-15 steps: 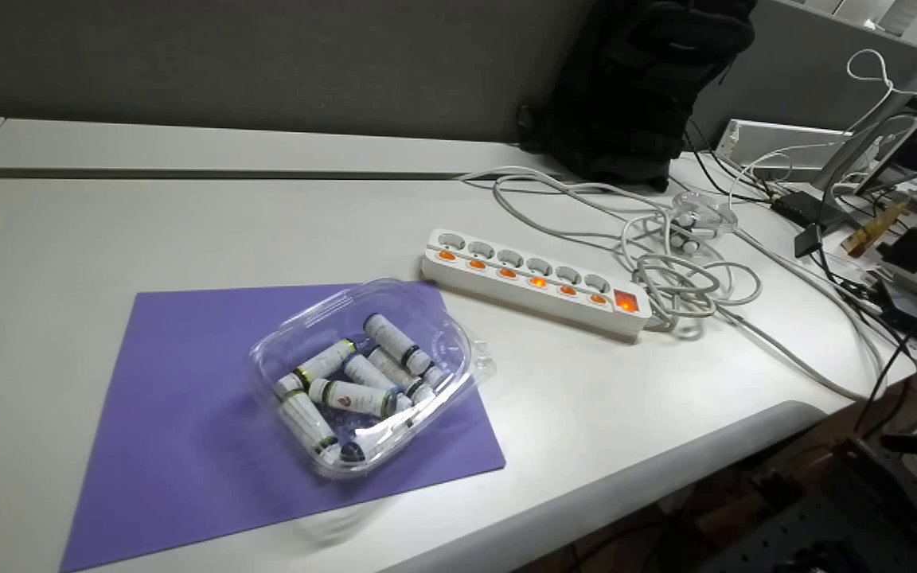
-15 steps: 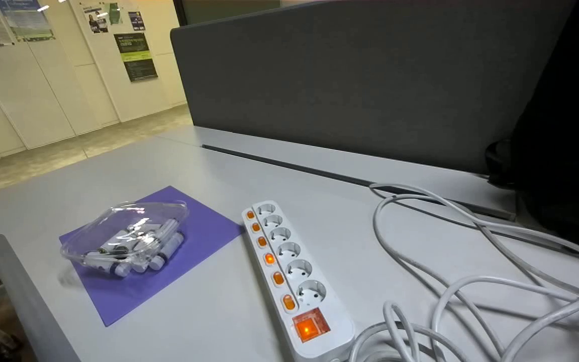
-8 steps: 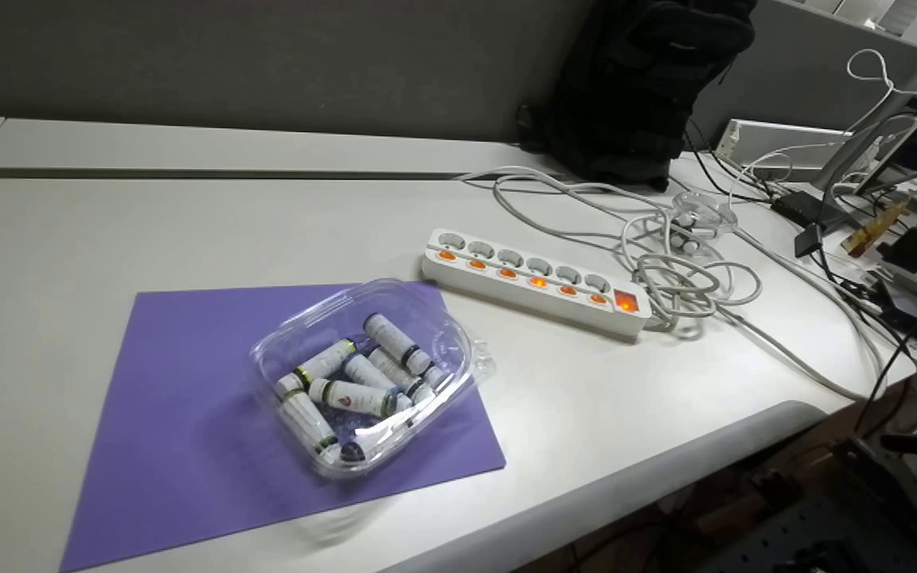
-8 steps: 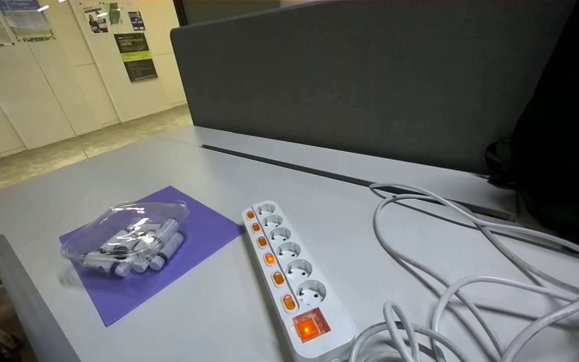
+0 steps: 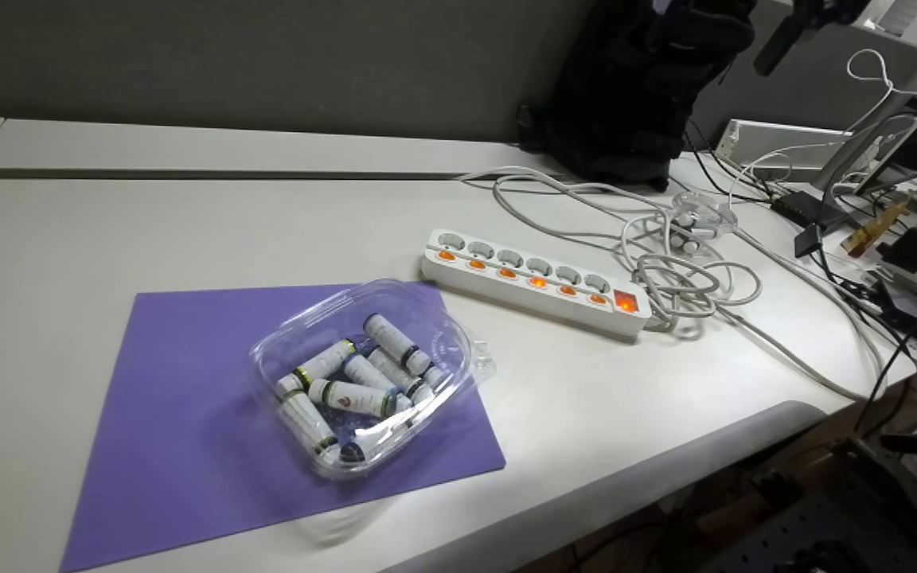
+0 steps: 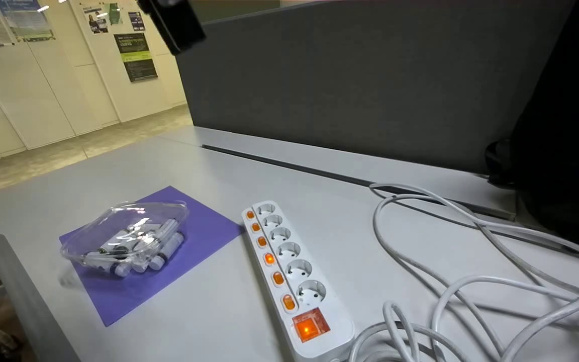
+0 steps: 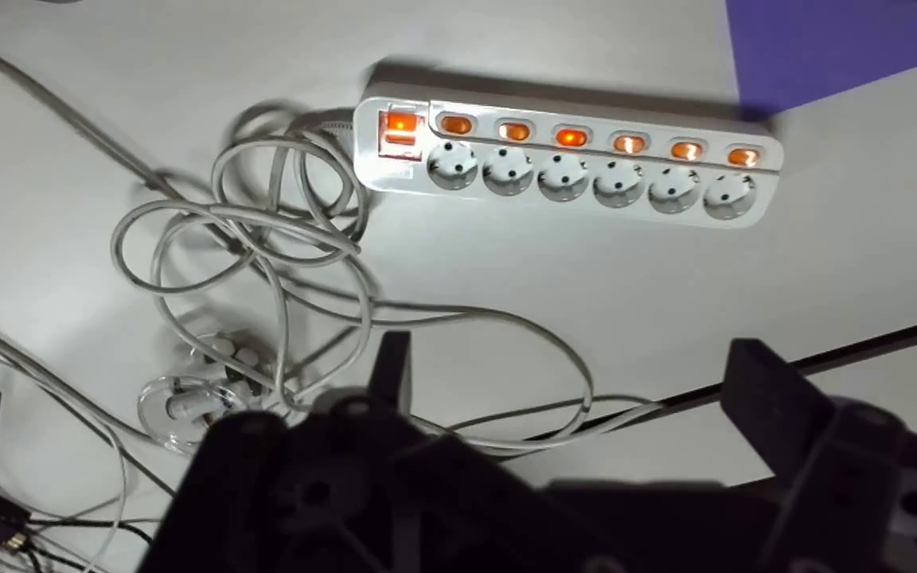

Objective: Turn off the fourth switch from the left

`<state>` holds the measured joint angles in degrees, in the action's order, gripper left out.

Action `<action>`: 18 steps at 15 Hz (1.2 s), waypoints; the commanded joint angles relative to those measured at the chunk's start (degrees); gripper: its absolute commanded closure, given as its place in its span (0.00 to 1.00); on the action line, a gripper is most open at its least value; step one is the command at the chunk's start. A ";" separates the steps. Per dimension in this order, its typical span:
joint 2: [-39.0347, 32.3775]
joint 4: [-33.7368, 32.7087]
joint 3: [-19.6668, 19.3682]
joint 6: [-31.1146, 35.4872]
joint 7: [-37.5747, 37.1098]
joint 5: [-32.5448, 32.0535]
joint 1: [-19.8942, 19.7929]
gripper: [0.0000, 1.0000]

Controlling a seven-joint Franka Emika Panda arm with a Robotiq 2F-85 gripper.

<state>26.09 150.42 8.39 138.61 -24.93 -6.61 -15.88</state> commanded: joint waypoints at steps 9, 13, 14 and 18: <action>-25.96 -6.36 -5.27 10.96 -2.23 -2.90 4.68 0.00; -26.86 -5.18 -7.92 12.72 -1.78 -2.90 7.39 0.00; -27.62 -5.57 -8.17 12.95 -1.73 -2.81 7.58 0.00; -28.92 -5.94 -9.51 13.80 -3.60 -5.56 8.37 0.00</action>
<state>-1.91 144.63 1.68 151.73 -26.59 -9.77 -9.87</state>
